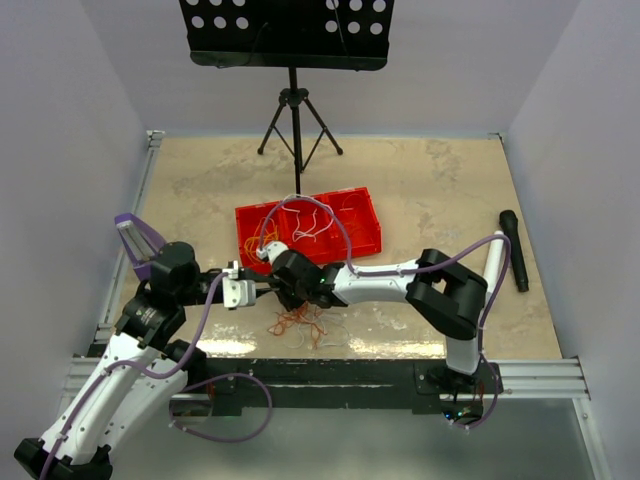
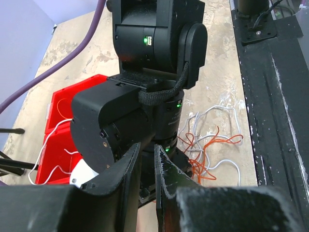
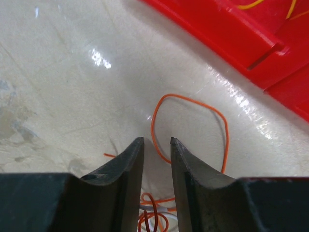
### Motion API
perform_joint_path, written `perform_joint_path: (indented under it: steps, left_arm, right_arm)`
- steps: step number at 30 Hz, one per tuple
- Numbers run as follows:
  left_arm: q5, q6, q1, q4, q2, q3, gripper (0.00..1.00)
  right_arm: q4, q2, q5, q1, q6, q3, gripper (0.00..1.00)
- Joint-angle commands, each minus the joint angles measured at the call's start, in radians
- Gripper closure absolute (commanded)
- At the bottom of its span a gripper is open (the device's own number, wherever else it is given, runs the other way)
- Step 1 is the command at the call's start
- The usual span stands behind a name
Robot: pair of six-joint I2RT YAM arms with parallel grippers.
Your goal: Untangle the cables
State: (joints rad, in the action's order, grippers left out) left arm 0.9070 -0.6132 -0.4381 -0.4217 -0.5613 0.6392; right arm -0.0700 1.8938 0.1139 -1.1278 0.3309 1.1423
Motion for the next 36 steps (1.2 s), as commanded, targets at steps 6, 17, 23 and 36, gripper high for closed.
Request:
perform_joint_path:
  steps: [6, 17, 23, 36]
  left_arm:
    - [0.000, 0.039, 0.012, 0.026, 0.006, 0.036, 0.78]
    - [-0.002, 0.043, 0.013, 0.012, 0.005, 0.060, 0.78]
    - [-0.071, 0.127, 0.013, 0.081, 0.001, 0.079, 0.78]
    - [-0.347, 0.452, 0.013, 0.284, 0.060, 0.017, 0.82]
  right_arm:
    - [-0.045, -0.022, 0.026, -0.021, -0.033, 0.008, 0.65]
    - [-0.060, 0.007, 0.090, -0.018, -0.047, 0.072, 1.00]
    - [-0.045, -0.185, 0.182, 0.003, 0.014, 0.116, 1.00]
    - [0.010, -0.551, 0.265, 0.003, 0.112, 0.037, 1.00]
